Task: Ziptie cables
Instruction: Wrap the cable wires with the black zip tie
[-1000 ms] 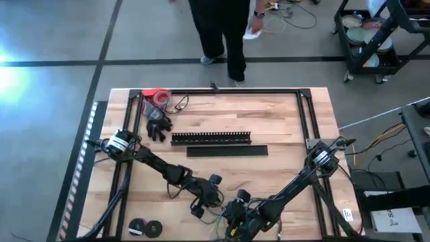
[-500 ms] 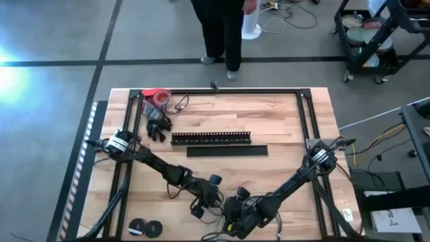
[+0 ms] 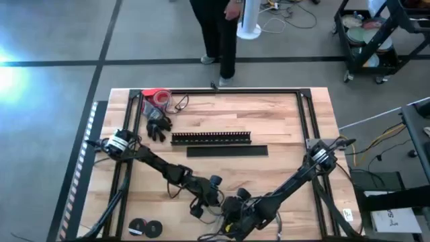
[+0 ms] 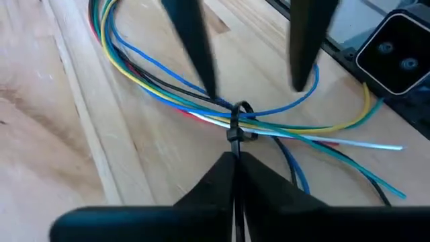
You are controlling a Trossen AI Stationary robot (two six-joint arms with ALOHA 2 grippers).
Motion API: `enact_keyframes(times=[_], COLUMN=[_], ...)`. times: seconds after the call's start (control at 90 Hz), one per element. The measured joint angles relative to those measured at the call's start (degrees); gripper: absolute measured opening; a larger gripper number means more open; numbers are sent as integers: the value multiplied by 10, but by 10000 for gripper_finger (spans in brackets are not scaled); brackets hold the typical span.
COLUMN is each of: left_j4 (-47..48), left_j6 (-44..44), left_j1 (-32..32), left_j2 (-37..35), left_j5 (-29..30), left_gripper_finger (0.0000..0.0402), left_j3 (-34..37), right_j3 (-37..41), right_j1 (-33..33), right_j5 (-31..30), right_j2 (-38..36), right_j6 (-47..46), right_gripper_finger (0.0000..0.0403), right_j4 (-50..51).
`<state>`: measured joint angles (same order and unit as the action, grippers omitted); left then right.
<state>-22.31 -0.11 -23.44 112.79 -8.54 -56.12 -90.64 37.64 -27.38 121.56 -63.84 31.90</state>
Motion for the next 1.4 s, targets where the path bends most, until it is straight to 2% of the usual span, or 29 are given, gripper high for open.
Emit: enact_keyframes(times=[0.244, 0.433, 0.589, 0.811, 0.956, 1.111, 1.4], left_j4=[1, 5, 16, 90, 136, 187, 235], left_j6=[14, 25, 9, -4, -4, -4, -26], left_j1=[-6, -6, -5, -4, 13, 29, 9], left_j2=[0, 0, -4, -13, -13, -17, -73], left_j5=[6, 5, 5, -11, -23, -47, -55], left_gripper_finger=[0, 6, 42, 122, 160, 185, 203], left_j3=[0, 0, -2, -34, -57, -66, -42], right_j3=[-4, -4, -4, -4, -4, -3, 2], right_j1=[-30, -38, -38, -36, -32, -31, -63], right_j5=[74, 86, 100, 99, 98, 99, 164], right_j2=[3, -3, -4, -4, -4, 4, 16], right_j6=[-26, -13, -6, 9, 8, -1, 29], right_gripper_finger=[166, 176, 180, 181, 181, 181, 181], right_j4=[4, 7, 8, 8, 8, 7, -5])
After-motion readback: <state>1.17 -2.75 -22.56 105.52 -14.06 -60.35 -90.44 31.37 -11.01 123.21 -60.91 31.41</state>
